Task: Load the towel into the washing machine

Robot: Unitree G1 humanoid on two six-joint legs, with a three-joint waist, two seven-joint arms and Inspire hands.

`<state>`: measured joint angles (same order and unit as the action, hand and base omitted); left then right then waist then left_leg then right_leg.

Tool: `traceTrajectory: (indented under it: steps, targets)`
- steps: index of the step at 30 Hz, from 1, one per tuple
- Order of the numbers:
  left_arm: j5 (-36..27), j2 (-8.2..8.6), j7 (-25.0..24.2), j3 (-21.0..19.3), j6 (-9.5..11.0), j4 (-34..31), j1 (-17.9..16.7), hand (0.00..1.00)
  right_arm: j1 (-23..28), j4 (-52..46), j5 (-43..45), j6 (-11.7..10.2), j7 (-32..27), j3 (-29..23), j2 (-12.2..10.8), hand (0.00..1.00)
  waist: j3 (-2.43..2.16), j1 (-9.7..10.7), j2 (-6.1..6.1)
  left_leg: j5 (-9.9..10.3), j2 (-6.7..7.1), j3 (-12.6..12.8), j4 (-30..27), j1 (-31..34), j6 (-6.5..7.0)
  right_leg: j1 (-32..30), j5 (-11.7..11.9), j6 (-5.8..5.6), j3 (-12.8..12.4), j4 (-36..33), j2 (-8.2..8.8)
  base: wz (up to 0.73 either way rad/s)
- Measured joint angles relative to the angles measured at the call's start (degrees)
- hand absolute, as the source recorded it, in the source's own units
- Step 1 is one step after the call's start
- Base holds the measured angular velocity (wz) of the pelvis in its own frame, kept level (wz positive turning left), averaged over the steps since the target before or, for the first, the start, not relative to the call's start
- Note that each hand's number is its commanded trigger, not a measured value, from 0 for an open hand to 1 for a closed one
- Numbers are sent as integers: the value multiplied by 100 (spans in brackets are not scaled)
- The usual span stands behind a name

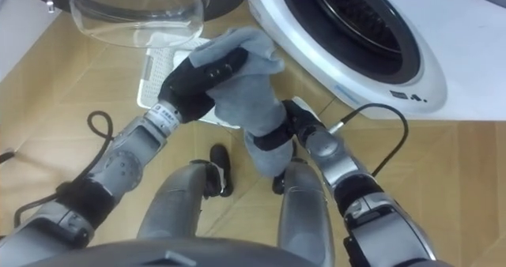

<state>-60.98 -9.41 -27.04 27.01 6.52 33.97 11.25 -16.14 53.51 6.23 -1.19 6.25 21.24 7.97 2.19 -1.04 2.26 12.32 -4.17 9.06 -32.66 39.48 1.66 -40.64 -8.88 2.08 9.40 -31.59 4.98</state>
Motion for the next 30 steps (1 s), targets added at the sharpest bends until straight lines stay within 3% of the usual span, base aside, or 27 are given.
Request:
traceTrajectory:
  steps: [4, 10, 19, 21, 26, 27, 30]
  targets:
    - [164, 0, 172, -185, 0, 229, -5, 0, 27, 96, -318, 6, -59, -5, 93, 100, 0, -117, 1, -4, -9, 2, 28, -8, -5, 10, 8, 13, 18, 34, -2, 0]
    - [1535, 47, 1038, -779, -31, 240, -245, 0, 120, 227, -893, 13, -115, -247, 66, 100, 2, -303, 4, -8, -9, -3, 50, 18, -10, -14, 12, 19, 40, 4, 7, 2]
    - [2342, 213, 2086, -1100, -36, 423, -263, 0, -251, 1329, -2794, 22, -66, -873, 53, 100, 11, -497, 17, -84, 95, -152, 129, 33, 0, 37, -15, -5, 184, -3, 116, 12]
    - [2450, 249, 2320, -1110, -41, 433, -263, 0, -310, 1457, -3195, 76, -80, -976, 119, 100, 27, -514, 37, -94, 101, -166, 137, 36, 16, 31, -42, -9, 222, -14, 196, 8]
    - [2473, 218, 2664, -1116, -47, 421, -248, 0, -488, 1819, -3604, 158, -124, -1122, 177, 100, 67, -537, 67, -95, 101, -164, 116, 104, 17, -5, -62, -5, 274, -56, 214, 7]
    - [2468, 219, 2694, -1115, -66, 422, -230, 0, -516, 1858, -3752, 213, -122, -1122, 215, 100, 95, -532, 65, -96, 111, -156, 107, 128, 20, -42, -99, -8, 293, -118, 251, 15]
    - [2475, 222, 2721, -1119, -127, 425, -200, 0, -539, 1996, -4080, 259, -64, -1149, 326, 100, 120, -546, 50, -106, 206, -222, 91, 216, 32, -163, -210, -16, 340, -252, 371, 20]
